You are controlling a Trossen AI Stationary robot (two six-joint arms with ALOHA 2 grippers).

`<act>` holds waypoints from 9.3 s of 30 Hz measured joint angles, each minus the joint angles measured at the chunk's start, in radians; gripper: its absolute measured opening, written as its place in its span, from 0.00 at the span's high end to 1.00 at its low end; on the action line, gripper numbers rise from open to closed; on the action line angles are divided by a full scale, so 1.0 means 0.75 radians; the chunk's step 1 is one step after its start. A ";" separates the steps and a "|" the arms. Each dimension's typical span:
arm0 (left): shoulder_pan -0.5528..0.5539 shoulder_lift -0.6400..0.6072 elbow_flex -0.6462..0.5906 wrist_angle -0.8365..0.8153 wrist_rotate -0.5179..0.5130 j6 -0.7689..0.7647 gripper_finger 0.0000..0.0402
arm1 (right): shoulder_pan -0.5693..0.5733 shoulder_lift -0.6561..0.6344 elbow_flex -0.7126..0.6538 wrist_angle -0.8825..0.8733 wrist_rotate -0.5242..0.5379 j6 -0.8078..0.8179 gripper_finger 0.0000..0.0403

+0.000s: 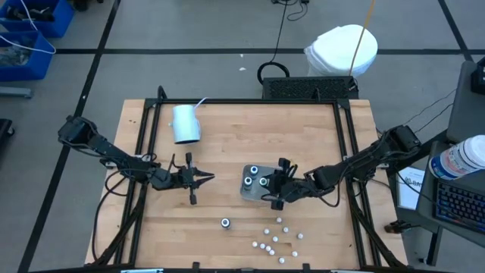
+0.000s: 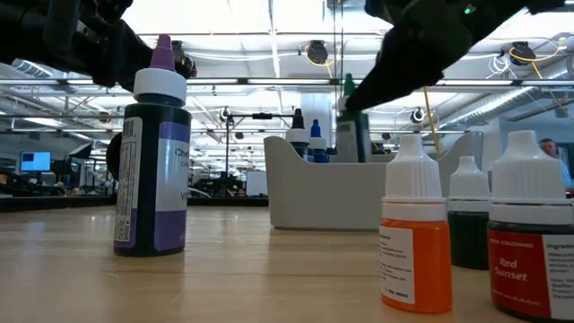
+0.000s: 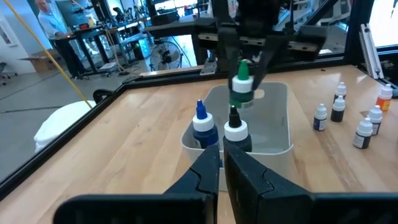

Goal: Pick & Place food coloring
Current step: Put the large green food coloring bottle into the gray bin, then put the large purple food coloring bottle into the gray bin

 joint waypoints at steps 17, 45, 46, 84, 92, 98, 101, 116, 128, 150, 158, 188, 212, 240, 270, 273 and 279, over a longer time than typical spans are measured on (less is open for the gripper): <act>0.000 0.000 0.000 -0.010 -0.012 0.019 0.92 | -0.141 0.002 -0.158 0.216 0.014 0.043 0.72; 0.000 0.000 0.000 -0.017 -0.011 -0.082 0.92 | -0.158 0.003 -0.228 0.303 -0.016 0.127 0.70; 0.000 0.000 0.000 -0.017 -0.011 -0.082 0.92 | -0.158 0.003 -0.228 0.302 -0.016 0.127 0.69; 0.000 0.000 0.000 -0.019 -0.021 -0.062 0.92 | 0.061 -0.342 -0.226 0.317 -0.081 -0.116 0.53; -0.011 0.000 0.000 -0.018 0.016 -0.076 0.92 | 0.253 -0.527 -0.490 0.582 0.035 -0.307 0.84; -0.021 0.000 0.000 -0.015 0.024 -0.123 0.92 | 0.261 -0.638 -0.767 0.956 0.033 -0.426 0.97; -0.021 0.000 0.000 -0.013 0.024 -0.199 0.92 | 0.251 -0.718 -0.826 0.996 0.032 -0.435 0.98; -0.153 0.016 0.348 -0.605 0.122 -0.397 0.92 | 0.254 -0.940 -0.938 0.974 0.028 -0.515 1.00; -0.266 0.227 0.998 -1.477 0.097 -0.594 0.81 | 0.252 -0.940 -0.938 0.934 0.031 -0.554 1.00; -0.173 0.660 1.272 -1.566 0.636 -0.702 0.04 | 0.251 -0.939 -0.938 0.916 0.032 -0.409 1.00; -0.109 0.724 1.272 -1.571 0.621 -0.710 0.03 | 0.251 -0.939 -0.938 0.907 0.029 -0.410 1.00; -0.108 0.774 1.272 -1.689 0.589 -0.781 0.03 | 0.251 -0.939 -0.937 0.906 0.028 -0.438 1.00; -0.111 0.772 1.272 -1.681 0.674 -0.815 0.70 | 0.251 -0.939 -0.937 0.906 0.027 -0.434 1.00; 0.218 0.765 1.816 -1.839 0.445 -0.496 0.70 | 0.251 -0.939 -0.937 0.927 0.028 -0.470 1.00; 0.392 1.109 1.816 -1.783 0.582 -0.412 0.70 | 0.251 -0.939 -0.936 0.943 0.028 -0.512 1.00; 0.392 1.131 1.816 -1.769 0.581 -0.410 0.70 | 0.251 -0.939 -0.936 0.946 0.028 -0.507 1.00; 0.392 1.163 1.816 -1.803 0.580 -0.421 0.70 | 0.251 -0.938 -0.936 0.966 0.027 -0.504 1.00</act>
